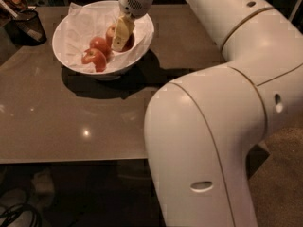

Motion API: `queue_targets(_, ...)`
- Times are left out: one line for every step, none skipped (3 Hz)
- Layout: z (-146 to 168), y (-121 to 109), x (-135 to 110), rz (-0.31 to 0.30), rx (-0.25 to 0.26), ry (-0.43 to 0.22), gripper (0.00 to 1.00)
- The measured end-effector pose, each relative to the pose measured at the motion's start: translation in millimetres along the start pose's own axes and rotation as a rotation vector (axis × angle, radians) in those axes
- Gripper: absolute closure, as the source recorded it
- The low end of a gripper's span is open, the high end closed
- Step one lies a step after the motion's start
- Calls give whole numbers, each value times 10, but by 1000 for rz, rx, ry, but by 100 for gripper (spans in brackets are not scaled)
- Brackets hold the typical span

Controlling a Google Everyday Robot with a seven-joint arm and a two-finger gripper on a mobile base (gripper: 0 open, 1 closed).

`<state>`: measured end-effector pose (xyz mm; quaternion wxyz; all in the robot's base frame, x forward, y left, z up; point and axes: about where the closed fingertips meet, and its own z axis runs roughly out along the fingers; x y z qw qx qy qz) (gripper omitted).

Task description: Pick apple from white bowl

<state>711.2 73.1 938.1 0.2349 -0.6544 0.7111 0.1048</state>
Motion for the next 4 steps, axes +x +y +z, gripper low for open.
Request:
queue_targets(-232,220,-146,-77,-17,-44,100)
queue_targets(-441,438,-311,-169,-37,-77,100)
queue_targets(-642,685,-397,-247,-42,-104,100)
queue_targets(-802,920,-395,-289,-8,-120,100)
